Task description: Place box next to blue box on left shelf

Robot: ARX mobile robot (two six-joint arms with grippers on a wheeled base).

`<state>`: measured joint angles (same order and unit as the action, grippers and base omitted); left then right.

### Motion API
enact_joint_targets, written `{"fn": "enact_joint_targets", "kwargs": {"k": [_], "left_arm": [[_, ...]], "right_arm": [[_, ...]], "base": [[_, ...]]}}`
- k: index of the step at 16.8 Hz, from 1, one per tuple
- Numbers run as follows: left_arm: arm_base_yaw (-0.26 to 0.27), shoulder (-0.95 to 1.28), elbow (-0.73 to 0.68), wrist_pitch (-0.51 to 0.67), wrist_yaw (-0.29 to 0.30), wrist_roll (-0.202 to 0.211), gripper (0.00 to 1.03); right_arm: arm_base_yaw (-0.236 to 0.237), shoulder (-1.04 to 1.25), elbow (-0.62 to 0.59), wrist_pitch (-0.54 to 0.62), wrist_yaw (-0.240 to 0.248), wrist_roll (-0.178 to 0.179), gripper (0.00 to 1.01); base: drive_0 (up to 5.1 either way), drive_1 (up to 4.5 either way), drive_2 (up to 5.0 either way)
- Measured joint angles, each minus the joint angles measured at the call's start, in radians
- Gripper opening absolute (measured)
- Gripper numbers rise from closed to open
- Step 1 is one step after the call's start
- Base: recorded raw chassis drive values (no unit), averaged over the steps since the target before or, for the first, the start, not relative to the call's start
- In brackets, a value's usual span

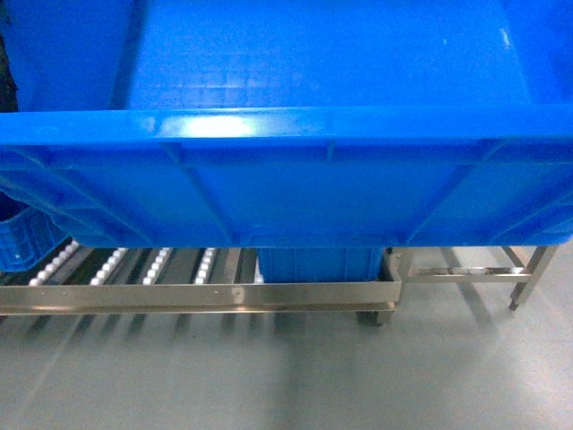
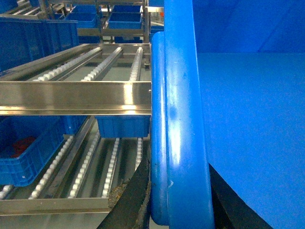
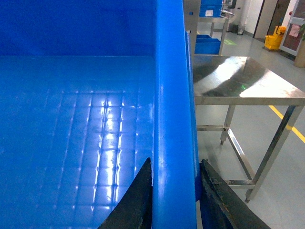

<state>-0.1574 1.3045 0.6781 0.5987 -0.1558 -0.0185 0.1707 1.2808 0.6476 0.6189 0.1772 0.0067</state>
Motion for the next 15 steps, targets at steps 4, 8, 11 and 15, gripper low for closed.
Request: {"fn": "enact_joint_targets", "kwargs": {"k": [4,8,11,15], "left_arm": [[0.000,0.000,0.000,0.000,-0.001,0.000,0.20],[0.000,0.000,0.000,-0.002,0.000,0.000,0.20],[0.000,0.000,0.000,0.000,-0.001,0.000,0.20],[0.000,0.000,0.000,0.000,0.000,0.000,0.20]], "right_arm": [[0.000,0.000,0.000,-0.001,0.000,0.000,0.21],[0.000,0.000,0.000,-0.005,0.001,0.000,0.21],[0.000,0.000,0.000,-0.002,0.000,0.000,0.21],[0.000,0.000,0.000,-0.001,0.001,0.000,0.21]], "base": [[-5.1,2.39,2.4],[-5.1,2.39,2.4],[-5.1,2.39,2.4],[-5.1,2.39,2.4]]}}
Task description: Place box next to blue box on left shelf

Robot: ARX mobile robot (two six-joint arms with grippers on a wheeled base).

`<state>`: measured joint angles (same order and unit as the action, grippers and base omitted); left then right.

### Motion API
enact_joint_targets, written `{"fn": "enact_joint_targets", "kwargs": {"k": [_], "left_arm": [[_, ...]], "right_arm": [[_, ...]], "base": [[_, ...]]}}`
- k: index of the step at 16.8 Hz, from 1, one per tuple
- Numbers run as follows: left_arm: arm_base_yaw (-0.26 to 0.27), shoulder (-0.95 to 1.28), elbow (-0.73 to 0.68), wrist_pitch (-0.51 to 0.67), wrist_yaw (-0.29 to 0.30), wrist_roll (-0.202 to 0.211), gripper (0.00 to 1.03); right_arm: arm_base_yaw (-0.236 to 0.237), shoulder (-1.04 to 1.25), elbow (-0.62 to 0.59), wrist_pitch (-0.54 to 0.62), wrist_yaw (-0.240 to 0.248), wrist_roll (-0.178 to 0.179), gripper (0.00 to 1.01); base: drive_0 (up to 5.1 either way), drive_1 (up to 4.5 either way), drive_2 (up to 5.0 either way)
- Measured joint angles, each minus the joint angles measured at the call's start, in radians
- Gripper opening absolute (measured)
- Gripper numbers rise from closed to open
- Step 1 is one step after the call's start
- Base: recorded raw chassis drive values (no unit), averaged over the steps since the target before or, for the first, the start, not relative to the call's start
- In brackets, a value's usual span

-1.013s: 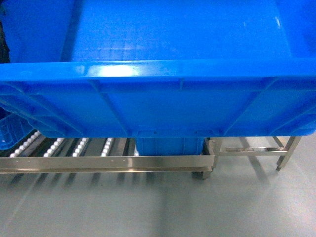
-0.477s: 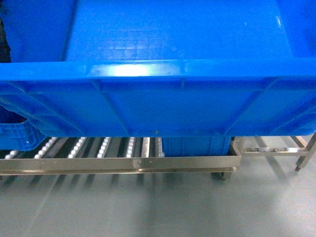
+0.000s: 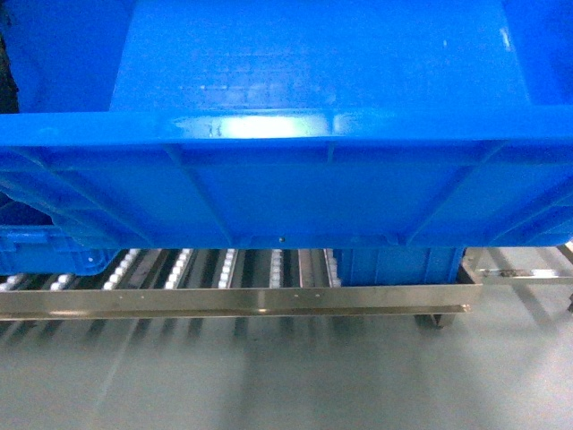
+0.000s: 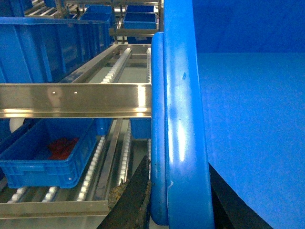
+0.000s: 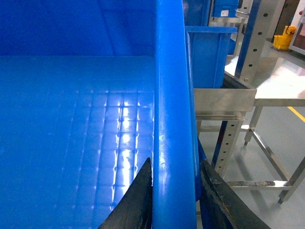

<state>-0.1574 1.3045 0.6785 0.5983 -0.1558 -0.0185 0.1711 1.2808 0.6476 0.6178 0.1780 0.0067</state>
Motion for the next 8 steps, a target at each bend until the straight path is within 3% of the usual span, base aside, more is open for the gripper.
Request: {"fn": "enact_joint_targets", "kwargs": {"k": [8], "left_arm": [[0.000,0.000,0.000,0.000,-0.001,0.000,0.20]], "right_arm": [[0.000,0.000,0.000,-0.002,0.000,0.000,0.21]], "base": [[-5.1,2.39,2.4]]}}
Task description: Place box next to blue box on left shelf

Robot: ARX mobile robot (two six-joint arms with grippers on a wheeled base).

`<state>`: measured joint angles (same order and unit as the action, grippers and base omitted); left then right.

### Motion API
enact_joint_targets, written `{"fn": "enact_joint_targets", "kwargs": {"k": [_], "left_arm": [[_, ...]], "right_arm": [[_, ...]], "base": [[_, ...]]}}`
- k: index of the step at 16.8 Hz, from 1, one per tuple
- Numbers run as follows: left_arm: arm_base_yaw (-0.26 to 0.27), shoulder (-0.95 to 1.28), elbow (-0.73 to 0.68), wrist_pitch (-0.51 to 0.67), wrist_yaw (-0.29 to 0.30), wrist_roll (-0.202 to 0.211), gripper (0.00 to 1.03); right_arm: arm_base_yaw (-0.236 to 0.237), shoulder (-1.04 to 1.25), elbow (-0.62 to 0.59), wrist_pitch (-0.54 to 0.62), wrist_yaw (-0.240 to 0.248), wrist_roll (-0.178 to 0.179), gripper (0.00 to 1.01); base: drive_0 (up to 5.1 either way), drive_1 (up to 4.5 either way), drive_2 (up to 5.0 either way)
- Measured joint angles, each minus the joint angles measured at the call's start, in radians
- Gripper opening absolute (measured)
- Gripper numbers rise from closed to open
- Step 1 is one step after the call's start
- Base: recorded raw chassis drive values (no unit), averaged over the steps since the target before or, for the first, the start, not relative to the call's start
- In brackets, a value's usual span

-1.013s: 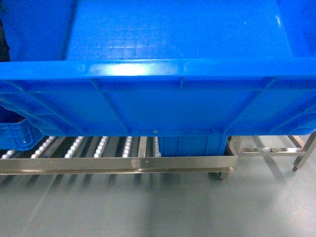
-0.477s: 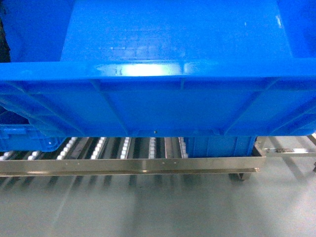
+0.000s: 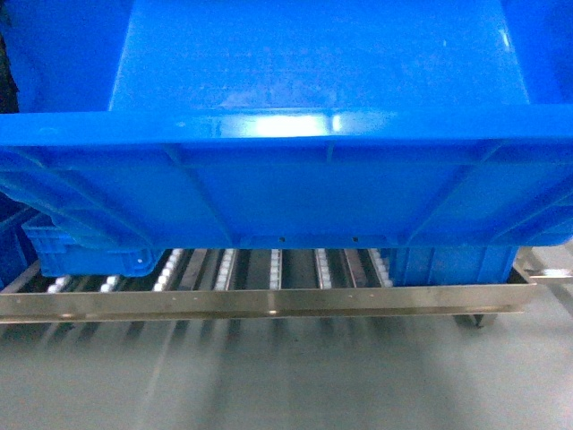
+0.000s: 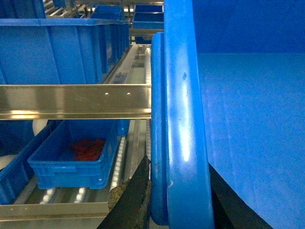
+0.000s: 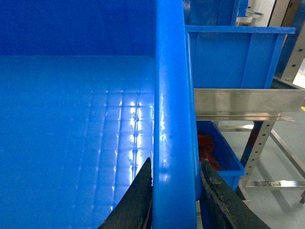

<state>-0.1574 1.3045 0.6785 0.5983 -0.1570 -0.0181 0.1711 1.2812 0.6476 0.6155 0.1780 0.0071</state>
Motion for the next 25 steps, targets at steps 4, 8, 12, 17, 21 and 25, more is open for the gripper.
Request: {"fn": "enact_joint_targets", "kwargs": {"k": [4,8,12,17,21,25], "left_arm": [[0.010,-0.001,0.000,0.001,0.001,0.001,0.20],[0.004,-0.002,0.000,0.000,-0.002,0.000,0.20],[0.000,-0.002,0.000,0.000,-0.002,0.000,0.20],[0.000,-0.002,0.000,0.000,-0.001,0.000,0.20],[0.000,-0.002,0.000,0.000,-0.001,0.000,0.20],[0.001,-0.002,0.000,0.000,0.000,0.000,0.20]], "right_arm": [[0.012,0.001,0.000,0.002,0.002,0.000,0.21],[0.005,0.002,0.000,0.000,0.004,0.000,0.21],[0.005,0.001,0.000,0.000,0.002,0.000,0.21],[0.005,0.001,0.000,0.001,0.002,0.000,0.21],[0.005,0.002,0.000,0.002,0.002,0.000,0.21],[0.005,0.000,0.000,0.000,0.002,0.000,0.21]], "base": [[-5.1,2.39,2.4],[-5.1,2.39,2.4],[-5.1,2.39,2.4],[-5.1,2.39,2.4],[-5.1,2.39,2.4],[-3.8,1.79,1.8]]}}
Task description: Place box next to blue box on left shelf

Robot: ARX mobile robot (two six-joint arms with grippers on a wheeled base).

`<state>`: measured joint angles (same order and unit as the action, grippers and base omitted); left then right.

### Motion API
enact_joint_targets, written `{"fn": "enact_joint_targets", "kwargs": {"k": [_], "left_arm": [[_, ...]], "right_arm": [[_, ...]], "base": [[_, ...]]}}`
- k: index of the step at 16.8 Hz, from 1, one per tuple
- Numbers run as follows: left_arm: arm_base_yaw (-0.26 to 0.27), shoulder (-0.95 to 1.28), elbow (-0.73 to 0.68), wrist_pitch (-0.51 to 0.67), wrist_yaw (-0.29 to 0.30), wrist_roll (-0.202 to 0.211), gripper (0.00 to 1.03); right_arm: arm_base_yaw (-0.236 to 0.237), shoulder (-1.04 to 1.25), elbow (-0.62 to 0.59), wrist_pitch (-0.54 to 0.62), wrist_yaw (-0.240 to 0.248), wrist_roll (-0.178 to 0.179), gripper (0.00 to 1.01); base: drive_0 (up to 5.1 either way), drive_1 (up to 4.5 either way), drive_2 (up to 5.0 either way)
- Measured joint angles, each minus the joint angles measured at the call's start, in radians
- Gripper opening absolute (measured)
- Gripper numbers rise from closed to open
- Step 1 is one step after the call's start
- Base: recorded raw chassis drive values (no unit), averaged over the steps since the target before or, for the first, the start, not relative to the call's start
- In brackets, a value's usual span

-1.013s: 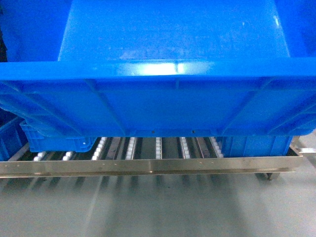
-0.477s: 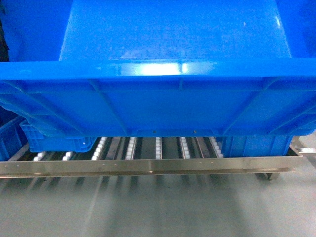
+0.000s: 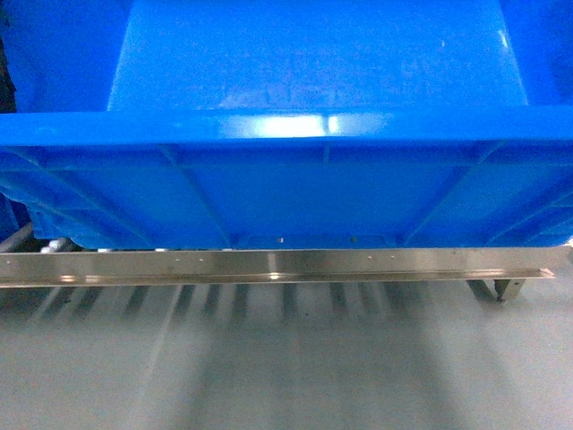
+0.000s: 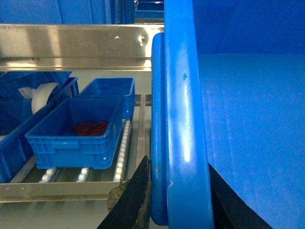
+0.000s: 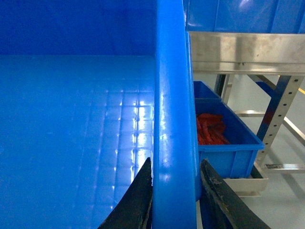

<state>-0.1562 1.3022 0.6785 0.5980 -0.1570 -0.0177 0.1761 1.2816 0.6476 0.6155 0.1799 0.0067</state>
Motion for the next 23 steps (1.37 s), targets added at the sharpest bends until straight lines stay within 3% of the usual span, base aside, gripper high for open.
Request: {"fn": "enact_joint_targets", "kwargs": {"k": [23], "left_arm": [[0.000,0.000,0.000,0.000,0.000,0.000,0.20]], "right_arm": [[0.000,0.000,0.000,0.002,0.000,0.000,0.21]], "base": [[0.0,0.00,0.0]]}}
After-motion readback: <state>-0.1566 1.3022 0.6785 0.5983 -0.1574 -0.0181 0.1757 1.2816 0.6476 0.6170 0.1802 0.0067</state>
